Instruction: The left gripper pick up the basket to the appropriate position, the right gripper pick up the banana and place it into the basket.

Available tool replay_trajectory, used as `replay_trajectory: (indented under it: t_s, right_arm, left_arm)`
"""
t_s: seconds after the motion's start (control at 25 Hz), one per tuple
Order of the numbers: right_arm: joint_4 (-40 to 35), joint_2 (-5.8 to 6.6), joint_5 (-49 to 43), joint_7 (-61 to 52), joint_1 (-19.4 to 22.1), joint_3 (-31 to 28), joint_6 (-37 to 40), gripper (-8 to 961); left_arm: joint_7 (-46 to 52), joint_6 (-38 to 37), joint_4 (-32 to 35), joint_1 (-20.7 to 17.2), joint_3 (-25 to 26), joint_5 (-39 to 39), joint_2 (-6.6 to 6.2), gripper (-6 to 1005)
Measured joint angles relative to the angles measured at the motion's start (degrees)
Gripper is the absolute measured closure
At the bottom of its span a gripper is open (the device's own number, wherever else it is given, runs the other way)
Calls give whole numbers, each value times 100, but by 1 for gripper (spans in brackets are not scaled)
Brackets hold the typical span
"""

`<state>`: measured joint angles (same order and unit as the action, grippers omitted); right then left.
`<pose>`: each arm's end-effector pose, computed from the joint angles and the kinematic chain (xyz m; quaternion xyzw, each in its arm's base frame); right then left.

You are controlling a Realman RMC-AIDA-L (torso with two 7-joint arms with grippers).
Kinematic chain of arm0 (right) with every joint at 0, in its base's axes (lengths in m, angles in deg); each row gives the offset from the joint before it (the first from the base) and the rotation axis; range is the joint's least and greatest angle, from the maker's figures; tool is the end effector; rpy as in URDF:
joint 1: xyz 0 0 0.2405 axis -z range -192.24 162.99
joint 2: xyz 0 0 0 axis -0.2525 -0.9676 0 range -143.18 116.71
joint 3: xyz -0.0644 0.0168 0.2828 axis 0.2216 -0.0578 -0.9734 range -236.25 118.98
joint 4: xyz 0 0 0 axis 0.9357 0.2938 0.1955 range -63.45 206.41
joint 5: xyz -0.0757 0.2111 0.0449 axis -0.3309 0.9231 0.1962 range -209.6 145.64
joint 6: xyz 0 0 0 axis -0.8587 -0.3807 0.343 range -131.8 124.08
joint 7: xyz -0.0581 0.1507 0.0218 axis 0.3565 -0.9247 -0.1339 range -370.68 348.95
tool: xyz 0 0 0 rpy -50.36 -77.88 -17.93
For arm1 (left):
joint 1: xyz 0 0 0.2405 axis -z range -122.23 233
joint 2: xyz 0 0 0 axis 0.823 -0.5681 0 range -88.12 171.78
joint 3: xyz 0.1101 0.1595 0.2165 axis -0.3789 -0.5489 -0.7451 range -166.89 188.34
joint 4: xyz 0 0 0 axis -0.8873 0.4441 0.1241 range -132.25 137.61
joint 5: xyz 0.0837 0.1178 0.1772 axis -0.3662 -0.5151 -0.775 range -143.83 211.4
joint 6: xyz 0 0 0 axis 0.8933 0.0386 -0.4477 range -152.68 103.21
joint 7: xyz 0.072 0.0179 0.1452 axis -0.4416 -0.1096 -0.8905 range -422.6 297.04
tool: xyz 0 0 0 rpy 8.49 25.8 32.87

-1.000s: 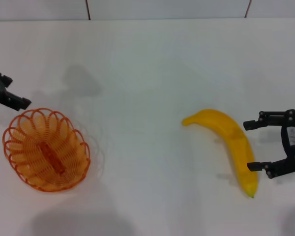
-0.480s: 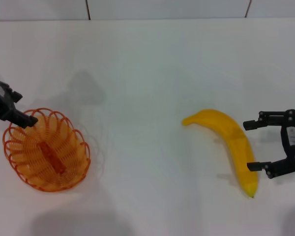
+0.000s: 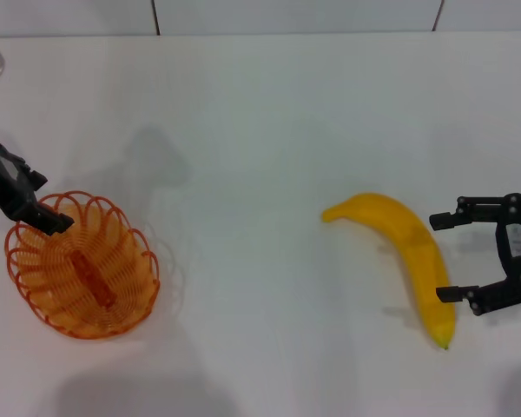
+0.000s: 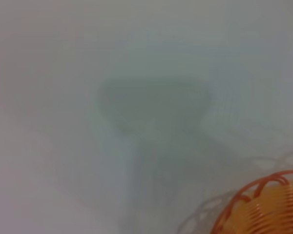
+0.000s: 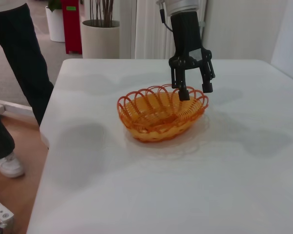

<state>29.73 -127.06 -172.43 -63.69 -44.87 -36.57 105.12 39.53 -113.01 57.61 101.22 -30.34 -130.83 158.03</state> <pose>0.3409 0.3163 0.0286 -0.9872 0.0173 0.1381 0.0774 -0.2897 0.4401 0.0389 -0.9434 -0.2124 0.1920 0.1675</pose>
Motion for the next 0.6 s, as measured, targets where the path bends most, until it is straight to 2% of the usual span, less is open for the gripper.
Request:
replay_trajectory:
  t_s: [0.32,0.6]
  right_arm:
    - [0,0,16,0,-18,0,0,57]
    - [0,0,18,0,-18,0,-7,57]
  left_arm:
    - [255,94,-7,-30,-201,0,-5,235]
    - [569,375,-242,-46,-733,0,-37,370]
